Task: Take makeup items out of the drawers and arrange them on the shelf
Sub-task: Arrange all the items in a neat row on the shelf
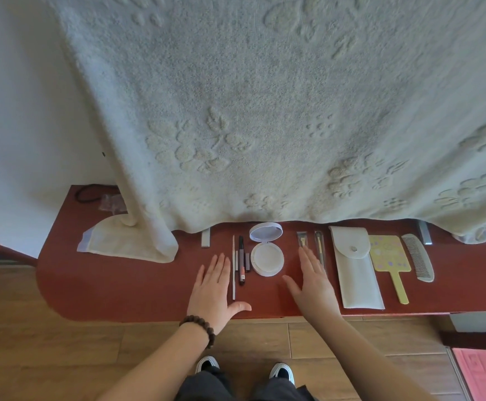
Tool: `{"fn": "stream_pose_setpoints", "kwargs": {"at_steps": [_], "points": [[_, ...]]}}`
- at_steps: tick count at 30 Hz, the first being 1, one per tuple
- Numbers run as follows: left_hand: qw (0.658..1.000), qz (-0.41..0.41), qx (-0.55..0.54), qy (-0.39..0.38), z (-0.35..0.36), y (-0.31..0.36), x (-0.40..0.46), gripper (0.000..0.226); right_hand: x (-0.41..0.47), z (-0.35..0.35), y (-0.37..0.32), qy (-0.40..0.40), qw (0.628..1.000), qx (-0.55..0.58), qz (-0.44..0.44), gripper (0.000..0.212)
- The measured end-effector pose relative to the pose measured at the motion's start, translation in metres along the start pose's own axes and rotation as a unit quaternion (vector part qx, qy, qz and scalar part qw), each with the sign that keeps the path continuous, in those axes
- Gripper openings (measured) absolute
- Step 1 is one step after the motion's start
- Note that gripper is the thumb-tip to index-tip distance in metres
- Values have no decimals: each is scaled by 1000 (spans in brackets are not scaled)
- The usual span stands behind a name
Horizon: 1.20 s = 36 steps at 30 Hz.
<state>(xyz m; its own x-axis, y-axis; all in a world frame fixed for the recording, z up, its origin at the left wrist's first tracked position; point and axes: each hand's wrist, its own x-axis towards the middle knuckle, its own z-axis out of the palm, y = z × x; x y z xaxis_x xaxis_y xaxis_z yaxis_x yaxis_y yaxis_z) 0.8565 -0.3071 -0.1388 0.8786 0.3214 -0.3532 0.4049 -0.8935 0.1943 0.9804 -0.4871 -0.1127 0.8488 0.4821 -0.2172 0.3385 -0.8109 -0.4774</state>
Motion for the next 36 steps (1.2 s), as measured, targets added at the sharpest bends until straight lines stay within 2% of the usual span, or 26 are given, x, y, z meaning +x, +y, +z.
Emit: {"fn": "stream_pose_setpoints", "kwargs": {"at_steps": [3, 5, 8, 14, 17, 20, 22, 25, 36], "points": [[1000, 0, -1, 31, -1, 16, -2, 109, 0, -6, 11, -2, 999, -47, 7, 71], [998, 29, -2, 57, -4, 31, 0, 98, -1, -3, 16, -19, 995, -101, 6, 69], [994, 56, -2, 94, -8, 51, 4, 91, -2, 3, 17, -48, 989, -137, 9, 65], [996, 57, 18, 72, -11, 72, 8, 79, -1, 12, 3, -93, 985, -141, -17, 61], [995, 76, 17, 61, -5, 79, 6, 76, 1, 10, 0, -108, 988, -104, -35, 58], [992, 99, 21, 68, -2, 90, 1, 70, 1, -2, 9, -64, 995, -70, -34, 58], [985, 155, 29, 64, 1, 99, -2, 64, 1, -10, 22, -49, 996, -70, -9, 58], [972, 227, 64, 18, 5, 117, -5, 65, 0, -16, 41, -94, 993, -65, 16, 58], [981, 164, 99, -23, 13, 125, -5, 74, -1, -7, 31, -130, 985, -99, -51, 60]]}}
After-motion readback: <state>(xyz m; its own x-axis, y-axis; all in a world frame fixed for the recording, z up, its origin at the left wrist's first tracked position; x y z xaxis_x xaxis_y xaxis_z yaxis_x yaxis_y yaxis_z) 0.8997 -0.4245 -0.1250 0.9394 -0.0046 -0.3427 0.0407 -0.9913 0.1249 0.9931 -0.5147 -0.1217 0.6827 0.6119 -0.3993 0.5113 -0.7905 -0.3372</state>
